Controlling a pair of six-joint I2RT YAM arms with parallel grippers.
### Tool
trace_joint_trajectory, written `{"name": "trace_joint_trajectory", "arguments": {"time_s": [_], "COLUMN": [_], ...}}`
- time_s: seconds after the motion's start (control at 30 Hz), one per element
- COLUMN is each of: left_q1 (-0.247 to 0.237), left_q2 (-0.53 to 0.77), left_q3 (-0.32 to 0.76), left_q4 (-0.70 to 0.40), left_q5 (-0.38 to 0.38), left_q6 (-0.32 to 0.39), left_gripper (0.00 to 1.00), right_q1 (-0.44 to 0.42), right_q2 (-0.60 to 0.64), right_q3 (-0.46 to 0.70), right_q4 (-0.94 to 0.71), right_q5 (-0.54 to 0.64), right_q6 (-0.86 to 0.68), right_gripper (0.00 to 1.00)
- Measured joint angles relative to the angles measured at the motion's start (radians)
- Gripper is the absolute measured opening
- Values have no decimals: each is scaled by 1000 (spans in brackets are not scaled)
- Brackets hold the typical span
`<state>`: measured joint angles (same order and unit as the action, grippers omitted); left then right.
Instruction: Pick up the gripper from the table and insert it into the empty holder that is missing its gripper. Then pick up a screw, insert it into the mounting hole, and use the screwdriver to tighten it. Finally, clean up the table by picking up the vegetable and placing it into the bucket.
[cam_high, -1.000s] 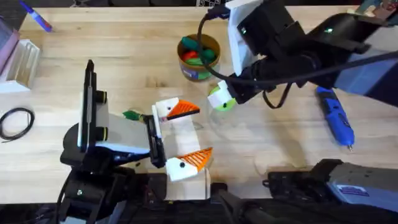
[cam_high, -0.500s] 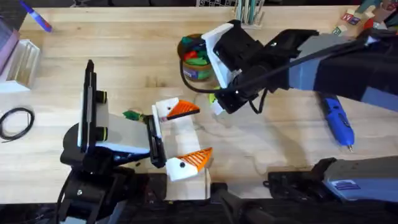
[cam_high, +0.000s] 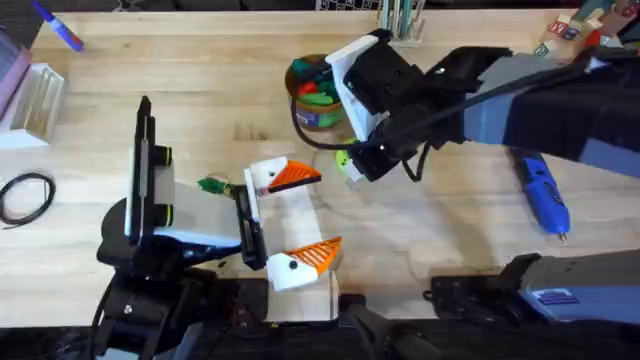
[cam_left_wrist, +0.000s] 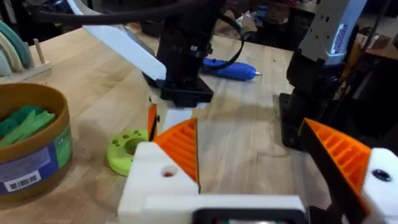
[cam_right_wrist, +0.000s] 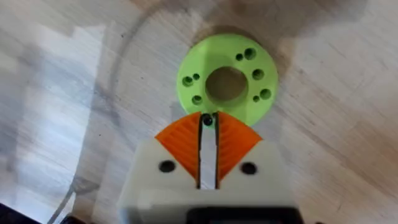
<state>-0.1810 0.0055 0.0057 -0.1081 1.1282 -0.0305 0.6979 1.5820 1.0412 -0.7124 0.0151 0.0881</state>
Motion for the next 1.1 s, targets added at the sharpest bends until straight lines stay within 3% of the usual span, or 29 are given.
{"name": "trace_joint_trajectory", "arguments": {"time_s": [0.13, 0.4, 0.63, 0.93, 1.1], "left_q1": [0, 0, 0, 0, 0], "left_q2": [0, 0, 0, 0, 0], "left_q3": [0, 0, 0, 0, 0], "left_q4": [0, 0, 0, 0, 0], "left_q5": [0, 0, 0, -6, -7], "left_q6": [0, 0, 0, 0, 0], "left_gripper": [985, 985, 985, 986, 985], "right_q1": [0, 2, 0, 15, 103], "right_q2": [25, 29, 33, 26, 12], "right_q3": [4, 29, 238, 584, 632], "right_q4": [4, -46, -176, -328, -327], "right_q5": [5, 72, 111, -105, -174], "right_q6": [-4, -7, -64, -176, -190], "right_gripper": [12, 6, 6, 6, 6]}}
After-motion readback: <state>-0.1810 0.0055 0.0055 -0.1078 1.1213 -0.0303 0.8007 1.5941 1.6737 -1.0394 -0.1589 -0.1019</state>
